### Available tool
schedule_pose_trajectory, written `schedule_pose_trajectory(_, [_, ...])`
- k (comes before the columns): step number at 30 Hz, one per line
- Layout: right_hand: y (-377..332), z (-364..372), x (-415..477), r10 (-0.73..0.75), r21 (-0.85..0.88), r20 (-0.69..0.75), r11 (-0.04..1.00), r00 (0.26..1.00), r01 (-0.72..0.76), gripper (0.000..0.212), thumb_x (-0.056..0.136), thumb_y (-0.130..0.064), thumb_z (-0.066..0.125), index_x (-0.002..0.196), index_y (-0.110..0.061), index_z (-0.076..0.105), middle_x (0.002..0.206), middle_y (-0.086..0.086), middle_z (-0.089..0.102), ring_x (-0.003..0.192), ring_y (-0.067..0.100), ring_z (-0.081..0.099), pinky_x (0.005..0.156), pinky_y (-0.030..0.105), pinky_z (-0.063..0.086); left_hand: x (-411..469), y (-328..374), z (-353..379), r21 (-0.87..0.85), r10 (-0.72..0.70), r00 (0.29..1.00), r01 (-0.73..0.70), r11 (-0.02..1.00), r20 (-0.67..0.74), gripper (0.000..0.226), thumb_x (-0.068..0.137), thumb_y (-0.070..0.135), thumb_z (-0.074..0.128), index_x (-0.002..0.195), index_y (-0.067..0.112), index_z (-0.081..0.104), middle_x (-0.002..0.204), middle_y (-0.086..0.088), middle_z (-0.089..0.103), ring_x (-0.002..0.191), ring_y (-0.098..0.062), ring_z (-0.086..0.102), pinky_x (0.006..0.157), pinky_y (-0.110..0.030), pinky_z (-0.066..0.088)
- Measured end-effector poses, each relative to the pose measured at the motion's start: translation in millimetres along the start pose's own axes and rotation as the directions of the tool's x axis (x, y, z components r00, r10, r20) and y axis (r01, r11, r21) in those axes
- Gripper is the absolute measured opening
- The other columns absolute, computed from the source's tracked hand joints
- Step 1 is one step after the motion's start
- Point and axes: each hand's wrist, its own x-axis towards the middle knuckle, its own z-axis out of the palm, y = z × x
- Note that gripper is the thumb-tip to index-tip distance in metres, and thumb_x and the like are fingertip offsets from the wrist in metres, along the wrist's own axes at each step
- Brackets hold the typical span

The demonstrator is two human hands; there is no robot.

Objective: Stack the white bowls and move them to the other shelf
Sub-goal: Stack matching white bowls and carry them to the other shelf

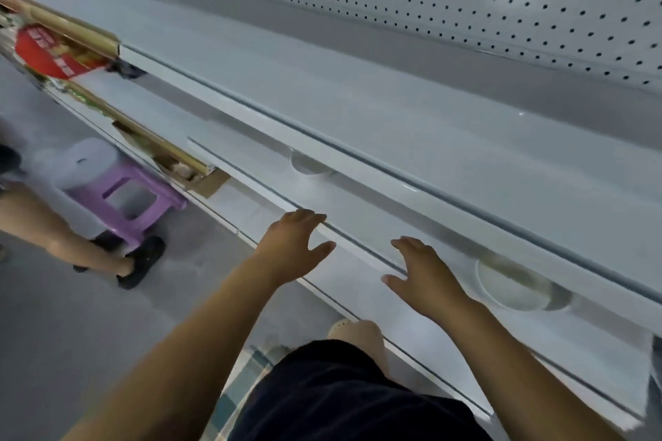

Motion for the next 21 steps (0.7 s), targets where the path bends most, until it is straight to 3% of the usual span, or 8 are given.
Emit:
schedule_pose_trajectory(7, [15,43,80,0.097,0.007,-0.113,0.995,0.989,-0.097,0.063,0.103,-0.043,0.056,0.157,-0.016,0.035,0.164,0.001,0.034,0.149,0.023,0.031,0.118,0.036,0.033,98,-47,55,0.012,0.116,0.993,-0.117,0.993,0.023,0.065,0.097,0.058,0.056,0.152,0.023,0.046,0.158,0.0,0.044,0.147,-0.021,0.037,0.121,-0.039,0.032])
schedule_pose_trajectory(11, [23,75,101,0.159,-0.023,-0.262,0.985,0.952,-0.17,0.053,0.105,-0.048,0.049,0.149,-0.019,0.048,0.146,0.003,0.057,0.137,0.025,0.044,0.106,0.037,0.044,129,-69,92,0.107,0.177,0.984,-0.178,0.978,0.019,0.068,0.096,0.062,0.053,0.15,0.021,0.049,0.16,-0.001,0.042,0.15,-0.021,0.034,0.122,-0.037,0.026])
schedule_pose_trajectory(14, [26,97,116,0.162,-0.061,-0.502,0.973,0.849,-0.222,0.046,0.103,-0.05,0.051,0.132,-0.017,0.064,0.115,0.006,0.073,0.118,0.028,0.057,0.083,0.038,0.052,134,-86,117,0.083,0.18,0.981,-0.174,0.981,-0.078,0.069,0.092,0.068,0.053,0.146,0.024,0.054,0.159,0.003,0.043,0.146,-0.02,0.04,0.121,-0.039,0.033])
schedule_pose_trajectory(17, [27,115,132,0.118,-0.09,-0.678,0.966,0.726,-0.242,0.038,0.099,-0.047,0.058,0.103,-0.013,0.074,0.087,0.006,0.074,0.093,0.031,0.064,0.063,0.034,0.049,138,-99,133,0.012,0.214,0.956,-0.216,0.976,-0.202,0.064,0.09,0.069,0.056,0.14,0.028,0.06,0.153,0.006,0.05,0.142,-0.018,0.046,0.113,-0.039,0.044])
schedule_pose_trajectory(21, [27,130,149,0.118,-0.086,-0.784,0.952,0.609,-0.295,0.043,0.099,-0.053,0.056,0.097,-0.016,0.076,0.088,0.001,0.073,0.094,0.028,0.064,0.06,0.032,0.048,141,-113,148,0.015,0.302,0.893,-0.315,0.949,-0.333,0.059,0.092,0.067,0.053,0.136,0.029,0.063,0.146,0.009,0.055,0.137,-0.014,0.048,0.106,-0.036,0.048])
